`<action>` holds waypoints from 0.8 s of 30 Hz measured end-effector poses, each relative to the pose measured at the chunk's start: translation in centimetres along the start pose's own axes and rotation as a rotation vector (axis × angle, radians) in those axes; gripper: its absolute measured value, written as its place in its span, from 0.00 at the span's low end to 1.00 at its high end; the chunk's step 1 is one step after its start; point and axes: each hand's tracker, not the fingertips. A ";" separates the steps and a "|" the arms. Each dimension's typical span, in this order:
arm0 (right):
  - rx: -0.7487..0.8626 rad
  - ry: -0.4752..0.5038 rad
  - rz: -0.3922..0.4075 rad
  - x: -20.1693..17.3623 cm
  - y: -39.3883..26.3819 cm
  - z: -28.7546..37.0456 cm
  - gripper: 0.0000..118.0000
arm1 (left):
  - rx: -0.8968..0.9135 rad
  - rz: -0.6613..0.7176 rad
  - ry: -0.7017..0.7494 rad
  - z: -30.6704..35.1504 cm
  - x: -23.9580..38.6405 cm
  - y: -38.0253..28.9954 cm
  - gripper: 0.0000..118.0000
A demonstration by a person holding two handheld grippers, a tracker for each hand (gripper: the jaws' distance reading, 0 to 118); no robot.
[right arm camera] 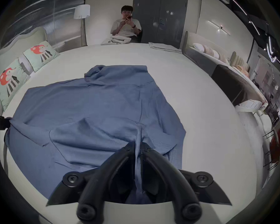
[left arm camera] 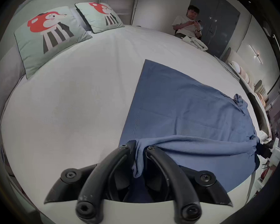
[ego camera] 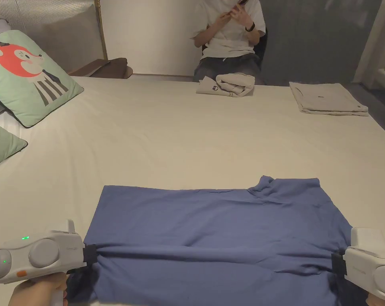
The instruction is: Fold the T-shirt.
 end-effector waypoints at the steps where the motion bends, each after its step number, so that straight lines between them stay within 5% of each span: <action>1: 0.006 0.002 -0.001 0.1 -0.1 0.0 0.21 | 0.010 0.001 -0.005 0.2 0.0 -0.2 0.14; 3: 0.027 -0.014 -0.002 0.0 -0.2 0.8 0.72 | 0.054 -0.008 -0.002 0.7 -0.1 -0.4 0.59; 4: 0.040 -0.026 -0.002 0.1 -0.2 1.2 0.82 | 0.087 -0.009 0.003 1.2 -0.2 -0.5 0.73; 10: 0.322 -0.040 -0.088 0.6 -0.9 7.8 0.80 | 0.402 -0.046 -0.048 7.5 -0.3 -2.3 0.79; 12: 0.390 -0.036 -0.118 0.5 -1.2 9.9 0.78 | 0.480 -0.051 -0.069 9.4 -0.3 -3.0 0.73; 13: 0.424 -0.034 -0.130 0.3 -1.3 10.8 0.74 | 0.504 -0.061 -0.079 10.1 -0.1 -3.3 0.61; 14: 0.446 -0.030 -0.130 -0.1 -1.4 11.7 0.65 | 0.521 -0.075 -0.074 10.9 0.2 -3.8 0.40; 16: 0.489 -0.015 -0.121 -0.8 -1.8 13.4 0.37 | 0.539 -0.087 -0.056 11.9 0.7 -4.6 0.08; 17: 0.500 -0.023 -0.109 -1.1 -2.0 13.9 0.14 | 0.549 -0.096 -0.059 12.3 0.8 -4.9 0.01; 18: 0.517 -0.040 -0.105 -1.6 -2.1 14.6 0.02 | 0.548 -0.096 -0.073 12.7 0.9 -5.1 0.01; 24: 0.529 0.005 -0.128 -2.5 -3.0 16.8 0.00 | 0.495 -0.100 -0.100 13.4 0.7 -5.7 0.00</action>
